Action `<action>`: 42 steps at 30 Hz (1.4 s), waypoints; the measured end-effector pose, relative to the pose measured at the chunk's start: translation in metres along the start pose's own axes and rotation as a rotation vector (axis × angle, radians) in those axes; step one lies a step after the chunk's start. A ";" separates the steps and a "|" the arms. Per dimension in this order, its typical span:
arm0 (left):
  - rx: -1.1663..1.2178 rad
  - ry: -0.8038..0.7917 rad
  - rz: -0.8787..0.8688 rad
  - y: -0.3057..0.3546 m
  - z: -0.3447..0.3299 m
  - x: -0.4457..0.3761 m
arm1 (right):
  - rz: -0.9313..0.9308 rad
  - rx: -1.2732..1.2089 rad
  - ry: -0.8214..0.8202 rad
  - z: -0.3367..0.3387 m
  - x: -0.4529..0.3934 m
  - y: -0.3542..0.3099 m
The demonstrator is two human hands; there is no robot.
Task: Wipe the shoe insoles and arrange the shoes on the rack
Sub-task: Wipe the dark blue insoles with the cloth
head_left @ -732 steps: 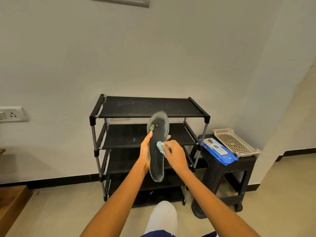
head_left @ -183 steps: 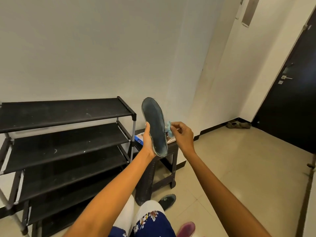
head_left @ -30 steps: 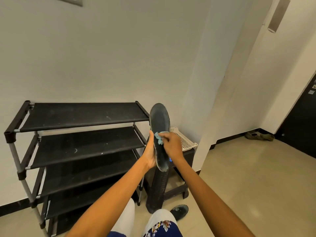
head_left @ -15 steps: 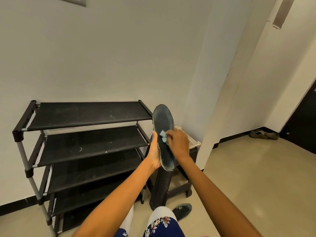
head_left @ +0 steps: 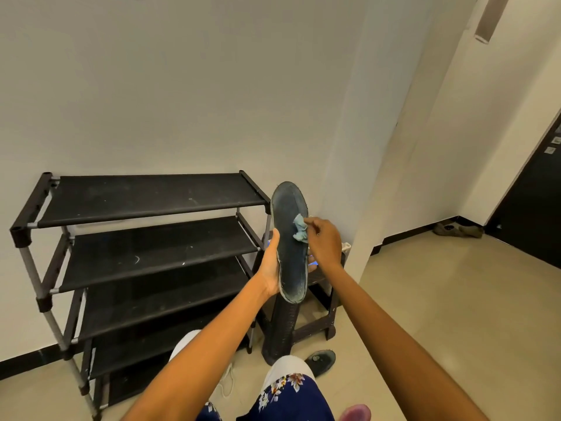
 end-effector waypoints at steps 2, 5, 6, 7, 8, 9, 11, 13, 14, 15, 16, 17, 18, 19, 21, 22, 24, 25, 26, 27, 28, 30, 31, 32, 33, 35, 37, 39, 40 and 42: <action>-0.014 0.001 -0.007 0.002 -0.002 0.000 | 0.094 0.154 -0.083 -0.010 -0.002 0.000; -0.007 0.022 -0.029 0.010 0.002 -0.003 | 0.400 0.252 -0.101 -0.021 0.030 -0.012; -0.010 0.045 -0.026 0.012 0.007 -0.006 | 0.480 0.237 -0.102 -0.022 0.044 -0.015; 0.005 0.054 -0.022 0.013 0.011 -0.009 | 0.549 0.214 -0.121 -0.022 0.057 -0.017; 0.024 0.065 -0.018 0.013 0.014 -0.011 | 0.592 0.191 -0.170 -0.022 0.065 -0.016; 0.039 0.070 -0.013 0.011 0.017 -0.011 | 0.603 0.164 -0.220 -0.021 0.068 -0.014; 0.007 0.050 0.005 0.003 0.017 -0.010 | 0.498 0.062 -0.198 -0.013 0.056 -0.009; -0.079 0.058 0.019 -0.005 0.018 -0.010 | 0.251 -0.057 -0.024 0.002 0.028 -0.002; -0.118 0.060 0.040 -0.008 0.018 -0.010 | 0.111 -0.096 0.045 0.008 0.015 0.003; -0.144 0.053 0.076 -0.011 0.017 -0.009 | 0.007 -0.119 0.087 0.011 0.003 0.006; -0.158 0.039 0.097 -0.011 0.015 -0.008 | -0.050 -0.115 0.105 0.013 -0.007 0.008; -0.182 0.019 0.106 -0.009 0.012 -0.008 | -0.068 -0.082 0.097 0.012 -0.016 0.009; -0.217 0.005 0.105 -0.007 0.010 -0.007 | -0.061 -0.029 0.062 0.009 -0.022 0.010; -0.246 0.007 0.099 -0.005 0.008 -0.008 | -0.036 0.037 0.013 0.005 -0.023 0.009; -0.302 0.039 0.040 0.002 0.007 -0.010 | 0.044 0.143 -0.060 -0.005 -0.013 0.007; -0.310 0.063 -0.009 0.006 0.007 -0.011 | 0.100 0.156 -0.078 -0.010 -0.003 0.005; -0.278 0.087 -0.095 0.012 0.009 -0.017 | 0.234 0.139 -0.138 -0.020 0.022 -0.002; -0.238 0.093 -0.103 0.013 0.011 -0.020 | 0.276 0.118 -0.182 -0.024 0.035 -0.002; -0.198 0.086 -0.103 0.013 0.013 -0.023 | 0.294 0.087 -0.228 -0.027 0.045 -0.001; -0.163 0.090 -0.105 0.013 0.016 -0.027 | 0.311 0.058 -0.270 -0.028 0.051 0.001; -0.138 0.096 -0.108 0.012 0.020 -0.029 | 0.329 0.041 -0.307 -0.027 0.054 0.002; -0.131 0.085 -0.127 0.011 0.017 -0.026 | 0.321 0.031 -0.305 -0.022 0.046 0.005; -0.132 0.063 -0.137 0.011 0.011 -0.021 | 0.250 -0.010 -0.239 -0.017 0.036 0.008; -0.135 0.055 -0.145 0.010 0.008 -0.018 | 0.139 -0.075 -0.141 -0.010 0.025 0.012; -0.133 0.058 -0.141 0.009 0.005 -0.015 | 0.035 -0.125 -0.059 -0.006 0.016 0.017; -0.104 0.097 -0.122 0.004 0.004 -0.014 | -0.031 -0.074 -0.058 -0.009 0.009 0.019; -0.019 0.135 -0.086 0.001 0.006 -0.015 | 0.093 0.121 -0.187 -0.022 0.018 0.013; 0.049 0.138 -0.049 0.003 0.007 -0.016 | 0.205 0.194 -0.218 -0.025 0.040 0.002; 0.071 0.145 -0.048 0.006 0.009 -0.014 | 0.235 0.165 -0.211 -0.023 0.053 -0.001; 0.074 0.133 -0.039 0.007 0.013 -0.014 | 0.239 0.065 -0.216 -0.018 0.076 -0.005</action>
Point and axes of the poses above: each hand's wrist, its own x-axis away from the middle knuckle, its own z-axis out of the back of the hand, y = z × x, the point moved 7 cm from there along -x, towards the middle knuckle, and after that the axes turned 9 degrees about y, right-handed, at the moved point
